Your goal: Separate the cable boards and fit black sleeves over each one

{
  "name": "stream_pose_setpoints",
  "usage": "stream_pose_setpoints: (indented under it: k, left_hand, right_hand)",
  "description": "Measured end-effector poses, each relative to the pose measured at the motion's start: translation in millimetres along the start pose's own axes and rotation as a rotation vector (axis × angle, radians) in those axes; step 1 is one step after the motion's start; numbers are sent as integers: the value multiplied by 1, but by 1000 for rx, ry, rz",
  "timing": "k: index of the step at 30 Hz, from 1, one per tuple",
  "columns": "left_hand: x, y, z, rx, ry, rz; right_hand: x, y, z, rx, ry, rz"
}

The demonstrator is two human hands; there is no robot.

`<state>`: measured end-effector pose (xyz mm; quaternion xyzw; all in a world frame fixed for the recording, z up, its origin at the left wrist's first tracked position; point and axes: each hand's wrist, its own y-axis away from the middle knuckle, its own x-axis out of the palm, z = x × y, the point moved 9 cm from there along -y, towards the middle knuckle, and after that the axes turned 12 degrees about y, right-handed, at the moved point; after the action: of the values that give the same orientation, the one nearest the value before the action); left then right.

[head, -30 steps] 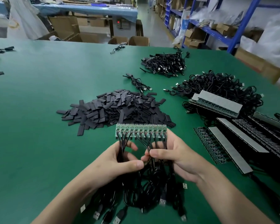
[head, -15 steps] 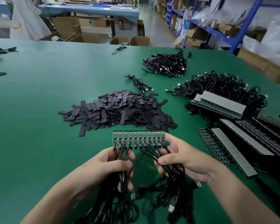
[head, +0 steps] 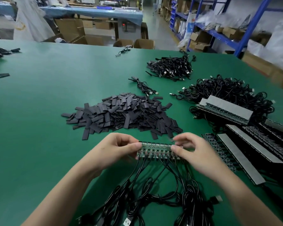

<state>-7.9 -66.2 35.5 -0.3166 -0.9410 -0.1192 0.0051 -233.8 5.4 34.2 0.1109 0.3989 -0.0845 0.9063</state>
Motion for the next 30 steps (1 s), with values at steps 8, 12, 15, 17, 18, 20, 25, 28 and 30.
stream_pose_setpoints:
  k: [8,12,15,17,18,20,25,28,30]
  left_hand:
    - [5,-5,8,127,38,-62]
    - [3,-3,13,116,104,-71]
    - [3,-4,15,102,124,-48]
    - [4,-3,17,87,133,-38]
    - [4,-3,18,80,138,-34]
    - [5,-4,20,64,149,-27]
    - [5,-5,22,53,200,-12]
    - [1,-4,22,57,273,-38]
    - [-1,-5,21,60,302,-46]
  right_hand:
    - [32,-10,70,-305,231,137]
    - [42,-17,74,-309,159,259]
    - [49,-20,75,-312,93,261]
    - [53,-21,71,-302,72,260]
    - [55,-21,70,-301,68,263]
    - [57,-23,68,-308,76,264]
    - [58,-21,70,-328,58,276]
    - [55,-20,73,-348,39,266]
    - [53,-19,68,-330,54,260]
